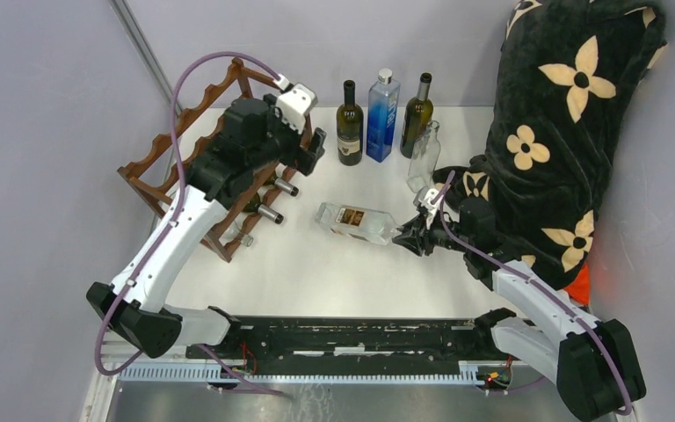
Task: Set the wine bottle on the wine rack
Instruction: Pick up the wine bottle from the center of the board, then place the wine bottle in the wine rack.
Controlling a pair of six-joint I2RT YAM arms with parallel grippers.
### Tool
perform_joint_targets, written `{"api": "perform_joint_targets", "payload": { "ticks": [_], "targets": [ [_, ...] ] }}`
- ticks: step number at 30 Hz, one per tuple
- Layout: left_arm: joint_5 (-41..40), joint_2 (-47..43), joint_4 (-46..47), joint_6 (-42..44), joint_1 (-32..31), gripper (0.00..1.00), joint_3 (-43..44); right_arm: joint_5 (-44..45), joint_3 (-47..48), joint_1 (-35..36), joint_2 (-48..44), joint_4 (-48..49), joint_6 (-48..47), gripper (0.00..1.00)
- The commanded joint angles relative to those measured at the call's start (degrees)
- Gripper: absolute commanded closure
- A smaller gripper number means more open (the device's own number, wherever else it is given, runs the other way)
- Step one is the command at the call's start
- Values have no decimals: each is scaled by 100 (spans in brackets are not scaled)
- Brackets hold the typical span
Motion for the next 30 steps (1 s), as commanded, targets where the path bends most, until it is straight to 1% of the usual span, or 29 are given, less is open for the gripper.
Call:
{"api": "perform_joint_targets", "payload": {
  "ticks": [1, 4, 6, 9, 10, 14, 18, 20, 22, 23, 25, 29, 30],
  "targets": [
    [-148, 346, -428, -121, 711, 2, 717, -1, 143, -18, 18, 2347, 712, 100],
    [-195, 730, -501, 173, 1065, 2, 1066, 29, 164, -14, 187, 2582, 772, 100],
    [-524, 1089, -522, 325, 1178, 4, 1325, 93, 180, -19, 292, 2769, 864, 100],
    [-705, 1673, -657, 503, 1392, 15, 1758, 216, 191, -15, 446, 3113, 1065, 100],
    [-701, 1860, -724, 563, 1439, 17, 1892, 251, 199, -15, 510, 3234, 1120, 100],
    [-630, 2409, -760, 861, 1584, 19, 2183, 358, 195, -14, 684, 3561, 1264, 100],
    [-636, 2846, -878, 1031, 1728, 26, 2534, 413, 193, -13, 799, 3717, 1336, 100],
    [-512, 2949, -898, 1072, 1794, 30, 2597, 415, 205, -14, 838, 3745, 1347, 100],
    [-299, 3019, -897, 1079, 1839, 36, 2602, 418, 199, -15, 885, 3780, 1382, 100],
    [-179, 3034, -911, 1067, 1853, 41, 2595, 423, 211, -14, 907, 3809, 1399, 100],
    [30, 3065, -953, 1062, 1865, 60, 2579, 425, 257, -13, 968, 3842, 1415, 100],
    [386, 3064, -1108, 1097, 1874, 73, 2519, 434, 367, -16, 1073, 3929, 1503, 100],
    [475, 3044, -1131, 1093, 1874, 74, 2496, 439, 381, -18, 1095, 3973, 1515, 100]
  ]
}}
